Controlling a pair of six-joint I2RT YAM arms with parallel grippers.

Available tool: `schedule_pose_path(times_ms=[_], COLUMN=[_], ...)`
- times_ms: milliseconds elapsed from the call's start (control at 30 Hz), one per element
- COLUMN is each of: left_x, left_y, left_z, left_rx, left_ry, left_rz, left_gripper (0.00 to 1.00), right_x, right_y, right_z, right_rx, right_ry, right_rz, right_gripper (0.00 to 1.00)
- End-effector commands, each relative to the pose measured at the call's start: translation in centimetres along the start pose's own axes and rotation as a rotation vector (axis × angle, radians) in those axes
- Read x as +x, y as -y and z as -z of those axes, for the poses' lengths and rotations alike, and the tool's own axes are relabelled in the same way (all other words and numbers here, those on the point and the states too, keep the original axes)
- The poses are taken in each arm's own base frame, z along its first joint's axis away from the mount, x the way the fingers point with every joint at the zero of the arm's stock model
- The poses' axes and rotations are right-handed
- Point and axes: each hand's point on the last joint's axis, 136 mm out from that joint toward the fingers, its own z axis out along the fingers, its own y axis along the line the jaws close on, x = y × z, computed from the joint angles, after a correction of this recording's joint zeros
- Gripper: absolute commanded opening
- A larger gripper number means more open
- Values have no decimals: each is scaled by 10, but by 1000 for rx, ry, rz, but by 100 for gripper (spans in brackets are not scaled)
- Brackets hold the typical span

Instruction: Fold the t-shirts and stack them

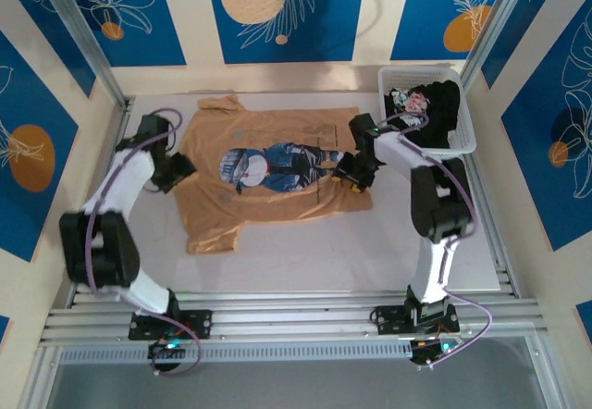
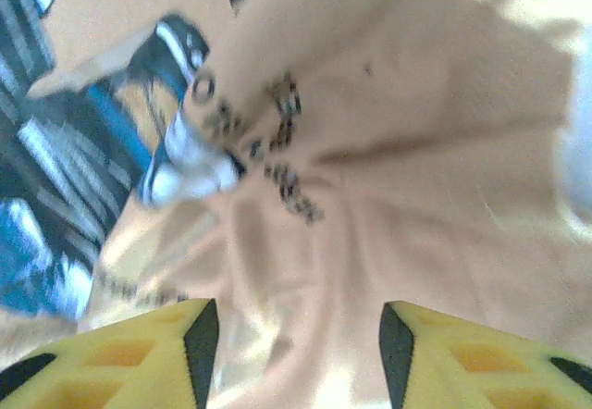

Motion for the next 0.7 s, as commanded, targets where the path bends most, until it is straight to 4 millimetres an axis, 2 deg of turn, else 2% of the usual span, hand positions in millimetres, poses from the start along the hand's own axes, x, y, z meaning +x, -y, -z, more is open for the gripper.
schedule_pose_path(times_ms=[0,100,167,300,467,667], left_x=[85,115,124,130,143,149], left_y=[-56,-71,-73,-80,-90,-75], left_z=[-9,-15,-22,-34,-44,-63], left_rx=[-139,-111,-91,-105,-131,-45], left_ry=[-214,-227,-243,-256,-294,-312], left_rz=[57,91,97,68,53,78], left_gripper=[52,50,49,46,43,33], right_x=[25,45,54,64,67,68], right_y=[23,41,49,57,67,73], right_z=[28,34,38,44,48,48], right_rx=[4,-6,-13,-21,-17,-13], right_ry=[3,-2,5,4,15,21], right_rz=[-55,-83,-80,-72,-87,-101], right_gripper=[54,54,54,54,54,53])
